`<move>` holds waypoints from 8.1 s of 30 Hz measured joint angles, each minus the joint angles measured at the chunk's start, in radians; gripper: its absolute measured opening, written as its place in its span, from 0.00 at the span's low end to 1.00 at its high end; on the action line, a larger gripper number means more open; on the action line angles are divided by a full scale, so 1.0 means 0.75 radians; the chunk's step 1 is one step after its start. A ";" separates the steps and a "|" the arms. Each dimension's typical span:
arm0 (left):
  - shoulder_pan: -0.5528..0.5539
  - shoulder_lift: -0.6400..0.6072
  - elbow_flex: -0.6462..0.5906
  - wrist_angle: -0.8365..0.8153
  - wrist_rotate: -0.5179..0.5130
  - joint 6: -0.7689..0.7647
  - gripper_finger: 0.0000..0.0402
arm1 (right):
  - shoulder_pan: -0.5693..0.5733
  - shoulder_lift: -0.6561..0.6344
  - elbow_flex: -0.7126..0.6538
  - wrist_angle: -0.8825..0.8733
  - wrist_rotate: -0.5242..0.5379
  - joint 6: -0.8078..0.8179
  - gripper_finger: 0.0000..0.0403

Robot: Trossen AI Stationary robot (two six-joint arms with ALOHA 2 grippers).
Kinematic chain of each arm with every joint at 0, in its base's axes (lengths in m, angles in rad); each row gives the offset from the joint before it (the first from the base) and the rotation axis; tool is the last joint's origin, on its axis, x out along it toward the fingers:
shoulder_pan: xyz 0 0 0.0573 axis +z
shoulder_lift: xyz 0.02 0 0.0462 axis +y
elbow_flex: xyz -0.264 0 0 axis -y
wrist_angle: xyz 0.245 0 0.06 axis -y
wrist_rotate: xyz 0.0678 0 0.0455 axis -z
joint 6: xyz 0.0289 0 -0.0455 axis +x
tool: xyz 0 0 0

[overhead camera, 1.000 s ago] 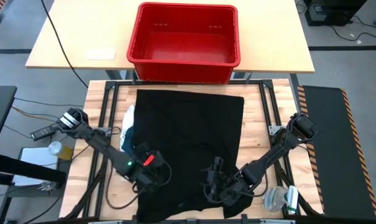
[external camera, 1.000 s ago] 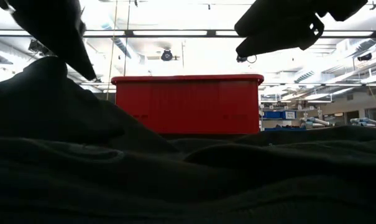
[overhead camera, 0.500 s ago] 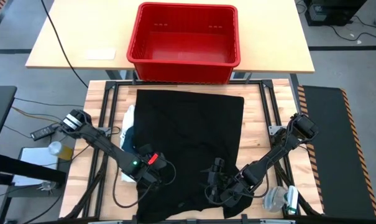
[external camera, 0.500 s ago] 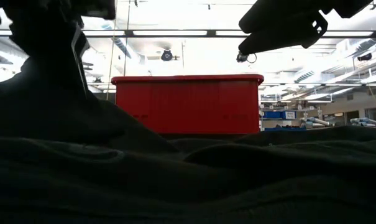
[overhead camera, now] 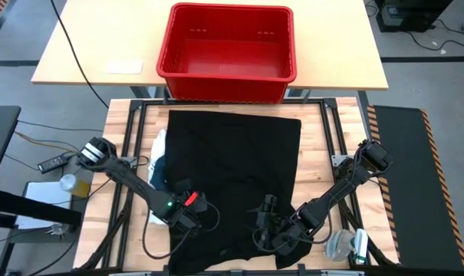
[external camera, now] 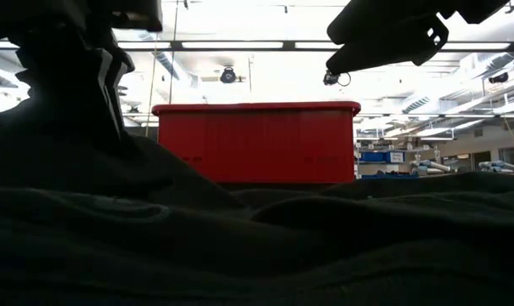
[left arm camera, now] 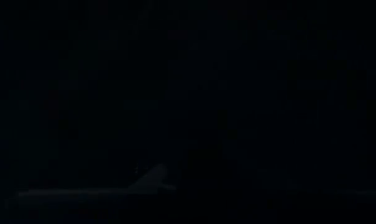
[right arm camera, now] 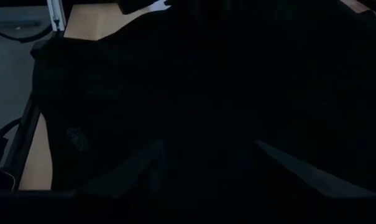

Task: Fold laundry
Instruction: Fold the black shirt

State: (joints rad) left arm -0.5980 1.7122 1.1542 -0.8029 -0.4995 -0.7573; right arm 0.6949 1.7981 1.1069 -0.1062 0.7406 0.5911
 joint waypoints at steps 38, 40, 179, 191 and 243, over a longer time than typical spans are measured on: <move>-0.616 -0.162 -0.019 0.602 -0.327 0.404 0.01 | -0.803 0.003 0.134 0.485 -0.707 -0.592 0.59; -0.633 -0.163 -0.034 0.598 -0.370 0.400 0.01 | -0.888 0.001 0.153 0.501 -0.765 -0.633 0.59; -0.279 -0.188 -0.038 0.365 0.529 0.024 0.03 | -0.271 0.608 0.863 0.052 -0.641 -1.274 0.52; -0.279 -0.188 -0.038 0.381 0.519 -0.078 0.03 | -0.284 0.628 0.865 0.230 -0.643 -0.957 0.80; -0.387 -0.343 -0.037 0.533 -0.030 0.159 0.28 | -0.284 0.567 0.864 0.037 -0.601 -1.171 0.02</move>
State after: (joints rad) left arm -0.8883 1.4552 1.1267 -0.4029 -0.5217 -0.6382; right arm 0.4816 2.2234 1.7548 -0.0784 0.2897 -0.2870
